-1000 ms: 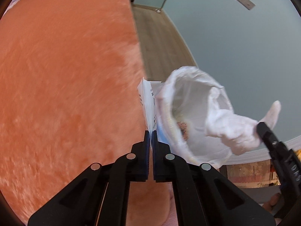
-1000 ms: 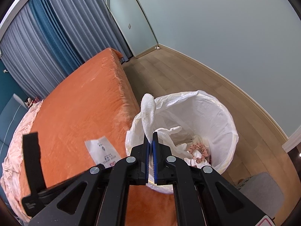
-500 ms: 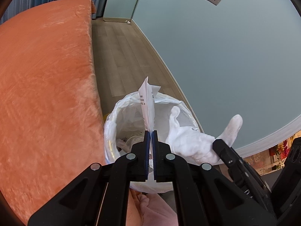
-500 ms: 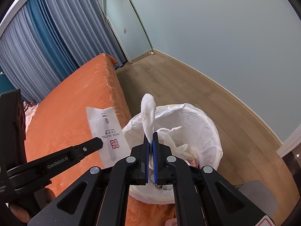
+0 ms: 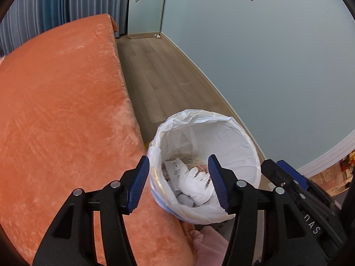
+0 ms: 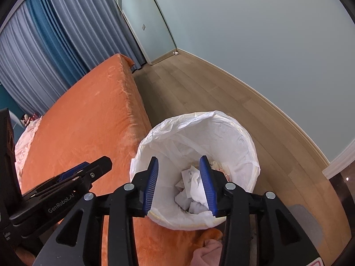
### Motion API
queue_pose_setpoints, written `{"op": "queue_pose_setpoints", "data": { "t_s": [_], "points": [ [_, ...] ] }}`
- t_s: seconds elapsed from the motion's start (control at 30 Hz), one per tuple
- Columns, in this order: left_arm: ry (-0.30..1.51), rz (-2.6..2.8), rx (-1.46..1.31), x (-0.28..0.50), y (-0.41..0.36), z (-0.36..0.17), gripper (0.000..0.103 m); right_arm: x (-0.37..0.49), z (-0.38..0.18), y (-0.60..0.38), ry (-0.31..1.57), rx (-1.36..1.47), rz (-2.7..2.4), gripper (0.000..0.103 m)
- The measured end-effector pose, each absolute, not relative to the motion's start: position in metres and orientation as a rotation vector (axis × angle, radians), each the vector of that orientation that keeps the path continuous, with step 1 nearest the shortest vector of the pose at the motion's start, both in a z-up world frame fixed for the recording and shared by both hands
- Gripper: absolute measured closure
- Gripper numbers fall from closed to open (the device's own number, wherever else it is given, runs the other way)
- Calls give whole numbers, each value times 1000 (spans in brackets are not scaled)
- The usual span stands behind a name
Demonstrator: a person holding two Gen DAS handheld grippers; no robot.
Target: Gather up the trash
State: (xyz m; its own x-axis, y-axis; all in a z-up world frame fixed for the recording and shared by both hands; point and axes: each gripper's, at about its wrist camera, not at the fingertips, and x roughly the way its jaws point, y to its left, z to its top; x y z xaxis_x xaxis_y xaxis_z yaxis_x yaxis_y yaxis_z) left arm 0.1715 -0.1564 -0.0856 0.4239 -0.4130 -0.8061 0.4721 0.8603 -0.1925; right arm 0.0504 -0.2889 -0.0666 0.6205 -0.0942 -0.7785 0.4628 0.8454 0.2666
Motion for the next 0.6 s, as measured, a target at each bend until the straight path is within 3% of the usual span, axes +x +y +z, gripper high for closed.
{"op": "queue_pose_setpoints", "data": {
  "t_s": [0.2,0.27,0.6],
  "points": [
    [942,-530,143,153,-146,-77,45,41,-60,-277,871,428,-349,56],
    [931,-522,163,148,-143,-73,42,37,-56,-273,872,411,-355,47],
    [868,-473,234,118,-131,-55,28,10,-33,-262,865,345,-381,28]
  ]
}}
